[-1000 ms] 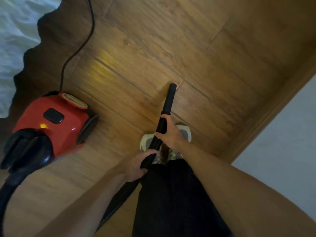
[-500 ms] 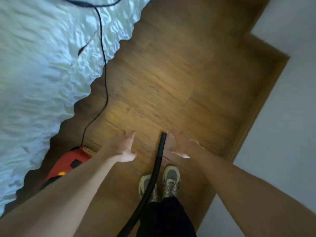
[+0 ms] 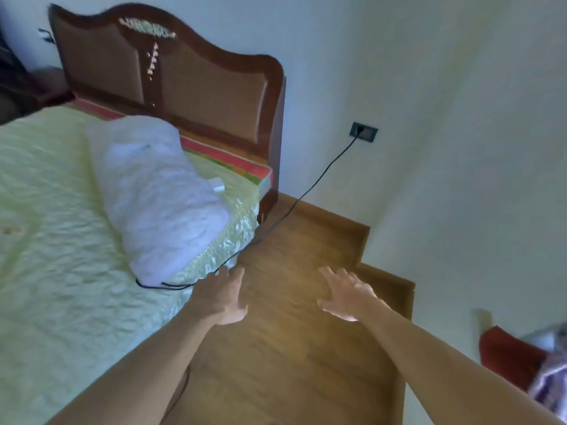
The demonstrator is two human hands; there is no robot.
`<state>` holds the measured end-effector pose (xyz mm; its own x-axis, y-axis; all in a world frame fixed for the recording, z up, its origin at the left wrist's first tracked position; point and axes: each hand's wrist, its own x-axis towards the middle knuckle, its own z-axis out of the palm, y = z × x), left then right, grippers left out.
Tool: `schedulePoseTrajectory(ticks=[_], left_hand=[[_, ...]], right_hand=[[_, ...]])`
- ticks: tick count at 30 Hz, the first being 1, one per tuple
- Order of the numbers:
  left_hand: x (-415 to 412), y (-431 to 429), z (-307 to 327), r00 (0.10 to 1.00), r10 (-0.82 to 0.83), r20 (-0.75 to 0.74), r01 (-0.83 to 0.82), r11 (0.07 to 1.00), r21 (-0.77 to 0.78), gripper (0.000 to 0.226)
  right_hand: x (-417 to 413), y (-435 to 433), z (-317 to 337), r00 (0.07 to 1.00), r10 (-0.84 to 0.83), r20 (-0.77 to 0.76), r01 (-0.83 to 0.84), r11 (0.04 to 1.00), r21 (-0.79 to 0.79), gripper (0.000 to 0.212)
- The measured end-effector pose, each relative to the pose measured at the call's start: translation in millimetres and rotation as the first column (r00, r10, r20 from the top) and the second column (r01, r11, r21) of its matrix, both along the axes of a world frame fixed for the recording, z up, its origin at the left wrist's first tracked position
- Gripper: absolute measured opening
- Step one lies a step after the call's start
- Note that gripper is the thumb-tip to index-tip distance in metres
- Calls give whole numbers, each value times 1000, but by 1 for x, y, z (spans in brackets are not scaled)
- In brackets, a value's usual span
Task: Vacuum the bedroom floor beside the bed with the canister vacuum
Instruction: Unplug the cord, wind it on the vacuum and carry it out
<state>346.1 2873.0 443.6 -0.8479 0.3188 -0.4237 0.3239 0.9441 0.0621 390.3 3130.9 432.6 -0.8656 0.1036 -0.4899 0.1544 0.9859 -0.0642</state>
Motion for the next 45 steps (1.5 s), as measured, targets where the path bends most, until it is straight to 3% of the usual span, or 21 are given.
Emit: schedulePoseTrajectory(ticks=[7,14,24,33,45], left_hand=[[-15,28,128,984,-44,-171,50,998,29,75],[-19,67,192,971,-65,-231,77,996,44,63],[-73,146,223,949,-47,-313,68,996,58,74],[-142,234,223,934,4,-357,21,998,66,66],[-194,278,219,944,-1,-330,6,1000,13,77]], right_hand=[[-10,30,146,979,34,-202,-21,997,70,78],[-12,77,219,948,24,-317,1,997,79,77],[-83,171,239,950,63,-305,-24,991,129,78],[-168,261,231,958,108,-265,-80,990,115,77],[-224,306,233,958,98,-270,-73,992,100,78]])
